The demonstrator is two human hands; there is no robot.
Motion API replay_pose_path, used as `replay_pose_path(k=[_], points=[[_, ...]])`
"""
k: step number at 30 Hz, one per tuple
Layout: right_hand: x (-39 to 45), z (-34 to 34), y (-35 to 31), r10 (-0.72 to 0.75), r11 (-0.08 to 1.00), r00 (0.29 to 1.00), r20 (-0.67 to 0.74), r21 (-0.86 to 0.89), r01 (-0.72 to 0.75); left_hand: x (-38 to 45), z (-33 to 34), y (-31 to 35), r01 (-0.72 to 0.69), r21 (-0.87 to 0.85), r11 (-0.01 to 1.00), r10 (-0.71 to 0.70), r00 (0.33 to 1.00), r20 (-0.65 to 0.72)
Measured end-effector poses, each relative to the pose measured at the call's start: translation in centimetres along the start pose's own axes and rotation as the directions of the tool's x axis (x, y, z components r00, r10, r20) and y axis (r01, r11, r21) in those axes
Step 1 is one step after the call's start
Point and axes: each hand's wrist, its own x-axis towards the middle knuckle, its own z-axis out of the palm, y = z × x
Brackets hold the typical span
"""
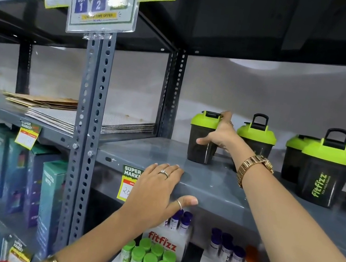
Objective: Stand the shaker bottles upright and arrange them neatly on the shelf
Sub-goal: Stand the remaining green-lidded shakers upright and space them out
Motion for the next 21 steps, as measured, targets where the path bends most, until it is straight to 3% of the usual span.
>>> replay_pose_path(k=[3,5,7,9,12,15,18,21], points=[[0.2,-0.4,0.2,0.008,0.998,0.999,0.041,-0.064,-0.005,0.0,0.0,0.0,0.001,0.005,1.000,-0.001,1.000,0.005],[0.5,-0.8,0.1,0.021,1.000,0.998,0.061,0.016,-0.022,0.0,0.0,0.0,0.000,0.015,1.000,0.000,1.000,0.011],[0.7,-1.1,-0.4,0.028,0.986,1.000,-0.006,0.166,-0.027,0.1,0.0,-0.1,0.000,0.022,1.000,0.000,1.000,0.016],[0.9,-1.4,-1.3,0.012,0.980,0.990,-0.140,0.197,0.016,0.1,0.0,-0.1,-0.001,0.027,1.000,0.000,1.000,0.018],[1.0,-1.8,-2.9,-0.071,0.997,0.951,-0.301,0.014,0.079,0.1,0.1,-0.2,-0.002,0.027,1.000,0.001,1.000,0.021],[1.4,-2.1,-4.6,-0.145,0.979,0.931,-0.335,-0.182,0.087,0.1,0.2,-0.3,-0.005,0.008,1.000,0.005,1.000,0.009],[1.9,-1.9,-5.8,-0.127,0.915,0.954,-0.271,-0.404,0.007,0.0,0.3,-0.3,-0.008,0.002,1.000,0.008,1.000,0.003],[2.5,-1.3,-6.5,-0.008,0.832,0.990,-0.138,-0.550,-0.070,0.0,0.4,-0.4,-0.009,-0.008,1.000,0.009,1.000,-0.007]])
